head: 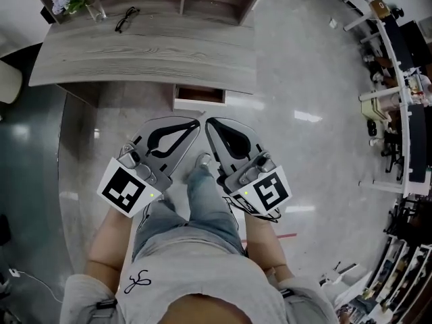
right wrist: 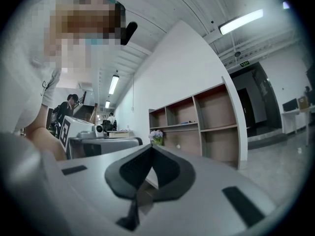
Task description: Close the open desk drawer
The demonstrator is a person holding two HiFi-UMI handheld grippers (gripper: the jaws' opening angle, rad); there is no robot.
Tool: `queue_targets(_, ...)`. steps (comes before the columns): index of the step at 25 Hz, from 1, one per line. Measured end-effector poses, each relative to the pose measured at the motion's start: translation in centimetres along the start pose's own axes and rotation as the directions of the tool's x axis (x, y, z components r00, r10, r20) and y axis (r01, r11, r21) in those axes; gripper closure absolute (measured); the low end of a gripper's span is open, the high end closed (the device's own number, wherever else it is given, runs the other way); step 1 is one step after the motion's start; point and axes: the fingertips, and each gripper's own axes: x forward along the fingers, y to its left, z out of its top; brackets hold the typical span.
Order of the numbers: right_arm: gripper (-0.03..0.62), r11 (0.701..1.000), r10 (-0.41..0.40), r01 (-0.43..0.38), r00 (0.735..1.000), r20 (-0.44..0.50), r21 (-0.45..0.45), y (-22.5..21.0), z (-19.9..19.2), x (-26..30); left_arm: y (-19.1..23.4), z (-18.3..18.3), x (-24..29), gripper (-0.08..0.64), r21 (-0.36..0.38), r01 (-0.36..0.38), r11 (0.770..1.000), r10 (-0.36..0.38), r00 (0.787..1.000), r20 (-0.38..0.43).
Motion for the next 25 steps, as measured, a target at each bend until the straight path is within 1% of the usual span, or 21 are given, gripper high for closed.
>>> queue_targets(5,0.586,0.999,-0.004,0.003,1.000,-0.004,-0.034,-2.3,-2.9,0.6,1.1,-1.6,1.2,0.549,-0.013,-0.008,1.000,0.008,1.000,0.021)
queue_targets(10,0.584,1.000,-0.025,0.025,1.000,-0.008,0.011,-4.3,-6.4,1.2,1.8,-4.2,2.1,0.549,-0.019,-0.010,1.000,0.010,1.000,-0.009)
queue_targets(14,0.584,0.998,-0.044,0.045,0.999,-0.016,0.037,-5.5,-9.6,1.8,2.6,-5.9,2.7,0.549,-0.025,-0.016,1.000,0.016,1.000,-0.006)
queue_targets(19,0.586,0.997,-0.067,0.068,0.997,-0.032,0.044,-6.5,-13.2,2.1,2.4,-8.1,3.3,0.549,-0.024,-0.005,1.000,0.005,1.000,-0.013)
queue_targets(22,0.585,0.996,-0.081,0.083,0.996,-0.048,0.044,-7.6,-15.7,2.4,2.6,-10.0,3.9,0.549,-0.040,0.004,0.999,-0.005,1.000,-0.007)
queue_targets(25,0.586,0.996,-0.078,0.081,0.995,-0.063,0.044,-8.0,-18.0,2.9,3.1,-11.5,4.3,0.549,-0.054,0.008,0.999,-0.008,1.000,0.000)
